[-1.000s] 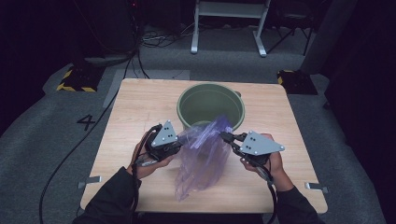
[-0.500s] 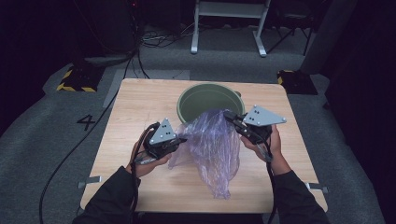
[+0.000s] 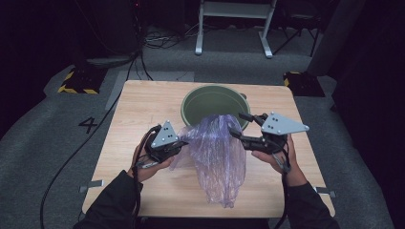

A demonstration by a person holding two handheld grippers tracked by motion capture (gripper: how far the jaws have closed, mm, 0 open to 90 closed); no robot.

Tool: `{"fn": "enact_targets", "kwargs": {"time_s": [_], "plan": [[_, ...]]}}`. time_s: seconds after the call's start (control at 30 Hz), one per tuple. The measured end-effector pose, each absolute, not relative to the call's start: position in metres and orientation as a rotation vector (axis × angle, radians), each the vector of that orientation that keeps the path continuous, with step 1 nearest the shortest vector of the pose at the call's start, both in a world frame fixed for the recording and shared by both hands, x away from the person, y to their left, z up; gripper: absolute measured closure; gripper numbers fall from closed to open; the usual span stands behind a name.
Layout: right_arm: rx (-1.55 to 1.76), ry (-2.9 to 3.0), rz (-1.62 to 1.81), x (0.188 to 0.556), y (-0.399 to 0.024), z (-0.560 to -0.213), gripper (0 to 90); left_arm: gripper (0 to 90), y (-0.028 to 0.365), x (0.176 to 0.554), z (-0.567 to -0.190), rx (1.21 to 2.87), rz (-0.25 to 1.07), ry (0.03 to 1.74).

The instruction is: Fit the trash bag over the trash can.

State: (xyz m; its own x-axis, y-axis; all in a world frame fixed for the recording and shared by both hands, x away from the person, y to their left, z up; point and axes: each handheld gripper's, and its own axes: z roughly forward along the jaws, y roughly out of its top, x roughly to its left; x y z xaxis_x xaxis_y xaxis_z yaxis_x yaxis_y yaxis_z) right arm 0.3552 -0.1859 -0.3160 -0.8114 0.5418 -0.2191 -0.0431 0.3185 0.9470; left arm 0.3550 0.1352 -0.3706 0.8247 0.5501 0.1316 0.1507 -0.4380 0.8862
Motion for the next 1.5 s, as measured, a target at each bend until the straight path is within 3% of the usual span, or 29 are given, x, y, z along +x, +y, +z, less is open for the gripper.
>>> {"fn": "enact_targets", "kwargs": {"time_s": [0.27,0.53,0.63,0.77,0.9,1.03,1.1,1.2,1.27,1.4,1.5], "plan": [[0.243,2.162,1.527,0.304,-0.185,-0.321,25.0,89.4,0.134,0.356,-0.372,2.006,0.501,0.52],[0.221,2.183,1.411,0.286,-0.171,-0.343,22.7,89.3,0.132,0.357,-0.373,2.011,0.498,0.515],[0.275,2.165,1.334,0.291,-0.17,-0.35,33.2,89.4,0.132,0.357,-0.373,2.007,0.495,0.518],[0.291,2.108,1.272,0.298,-0.171,-0.353,64.9,89.4,0.133,0.357,-0.373,2.003,0.496,0.515],[0.309,2.092,1.261,0.303,-0.175,-0.353,86.0,89.3,0.133,0.356,-0.372,1.998,0.496,0.515],[0.336,2.07,1.276,0.308,-0.178,-0.352,89.0,89.4,0.134,0.355,-0.372,1.996,0.492,0.509],[0.342,2.078,1.29,0.308,-0.178,-0.351,81.0,89.4,0.134,0.355,-0.372,1.992,0.494,0.511],[0.332,2.088,1.324,0.306,-0.178,-0.351,49.7,89.4,0.134,0.355,-0.373,1.995,0.49,0.511],[0.324,2.097,1.307,0.303,-0.176,-0.352,36.6,89.4,0.133,0.355,-0.373,1.999,0.488,0.507],[0.278,2.15,1.352,0.3,-0.18,-0.359,25.1,89.5,0.132,0.353,-0.374,1.999,0.486,0.495],[0.277,2.153,1.378,0.301,-0.186,-0.368,22.5,89.5,0.131,0.353,-0.375,2.006,0.483,0.493]]}}
